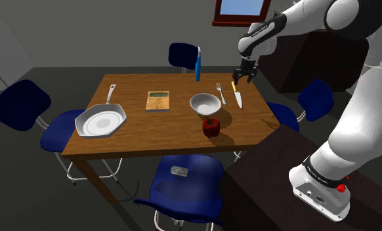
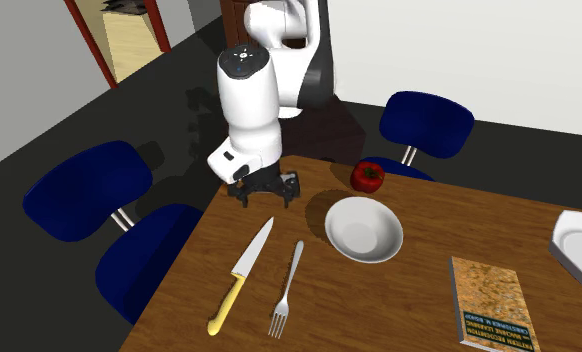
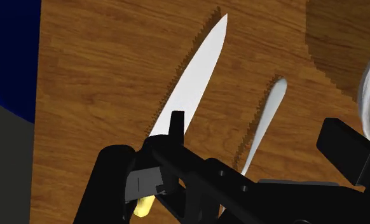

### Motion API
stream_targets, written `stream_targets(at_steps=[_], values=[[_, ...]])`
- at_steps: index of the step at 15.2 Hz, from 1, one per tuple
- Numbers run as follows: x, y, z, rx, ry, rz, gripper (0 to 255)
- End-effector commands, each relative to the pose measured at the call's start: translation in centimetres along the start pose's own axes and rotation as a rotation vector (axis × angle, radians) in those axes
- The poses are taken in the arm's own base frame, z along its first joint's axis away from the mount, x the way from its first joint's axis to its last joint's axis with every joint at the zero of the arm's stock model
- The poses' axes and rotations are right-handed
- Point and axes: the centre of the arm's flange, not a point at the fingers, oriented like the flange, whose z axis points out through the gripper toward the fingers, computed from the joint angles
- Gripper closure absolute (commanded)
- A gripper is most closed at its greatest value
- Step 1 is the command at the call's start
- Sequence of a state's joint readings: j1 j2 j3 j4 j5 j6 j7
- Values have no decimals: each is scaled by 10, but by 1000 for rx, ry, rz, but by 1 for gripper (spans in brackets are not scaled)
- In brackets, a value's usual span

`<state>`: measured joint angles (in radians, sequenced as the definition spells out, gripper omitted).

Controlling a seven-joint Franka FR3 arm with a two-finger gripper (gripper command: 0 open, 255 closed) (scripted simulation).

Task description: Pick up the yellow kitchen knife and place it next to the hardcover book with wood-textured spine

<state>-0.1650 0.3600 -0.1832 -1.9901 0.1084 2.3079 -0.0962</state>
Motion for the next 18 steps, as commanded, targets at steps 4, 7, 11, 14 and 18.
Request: stream_targets(at_steps=[4,7,11,14,18], values=[[44,22,36,4,13,47,0],[73,38,57,7,21,74,0],[110,61,85,11,32,111,0],[120,67,98,12,35,122,0],[121,67,119,12,35,122,0]])
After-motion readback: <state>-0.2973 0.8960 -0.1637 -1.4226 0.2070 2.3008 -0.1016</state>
